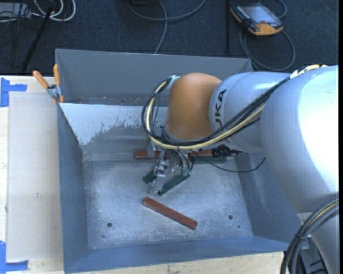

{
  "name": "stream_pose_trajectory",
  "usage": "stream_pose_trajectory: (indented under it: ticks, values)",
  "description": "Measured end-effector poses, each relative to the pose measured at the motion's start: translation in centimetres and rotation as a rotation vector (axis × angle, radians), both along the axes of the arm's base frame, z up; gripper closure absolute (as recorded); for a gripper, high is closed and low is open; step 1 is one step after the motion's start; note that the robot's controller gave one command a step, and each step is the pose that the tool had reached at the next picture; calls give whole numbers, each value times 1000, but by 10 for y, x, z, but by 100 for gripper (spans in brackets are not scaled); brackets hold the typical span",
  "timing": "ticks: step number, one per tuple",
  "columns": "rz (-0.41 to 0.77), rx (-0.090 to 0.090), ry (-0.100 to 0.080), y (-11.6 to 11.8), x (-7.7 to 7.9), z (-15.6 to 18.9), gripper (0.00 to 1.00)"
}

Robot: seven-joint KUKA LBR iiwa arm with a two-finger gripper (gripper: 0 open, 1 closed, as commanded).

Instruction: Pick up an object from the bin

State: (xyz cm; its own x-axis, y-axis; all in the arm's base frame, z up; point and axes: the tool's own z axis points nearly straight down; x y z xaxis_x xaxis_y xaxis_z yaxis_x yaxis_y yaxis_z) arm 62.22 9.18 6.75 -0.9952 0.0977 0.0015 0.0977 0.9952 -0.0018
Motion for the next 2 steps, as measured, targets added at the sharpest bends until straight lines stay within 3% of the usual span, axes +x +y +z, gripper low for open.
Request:
stream_pose_trajectory:
  ticks: [1, 2]
  values:
    - [60, 1, 4, 4, -87, 18, 0]
    - [84, -1, 0, -70, -73, 4, 0]
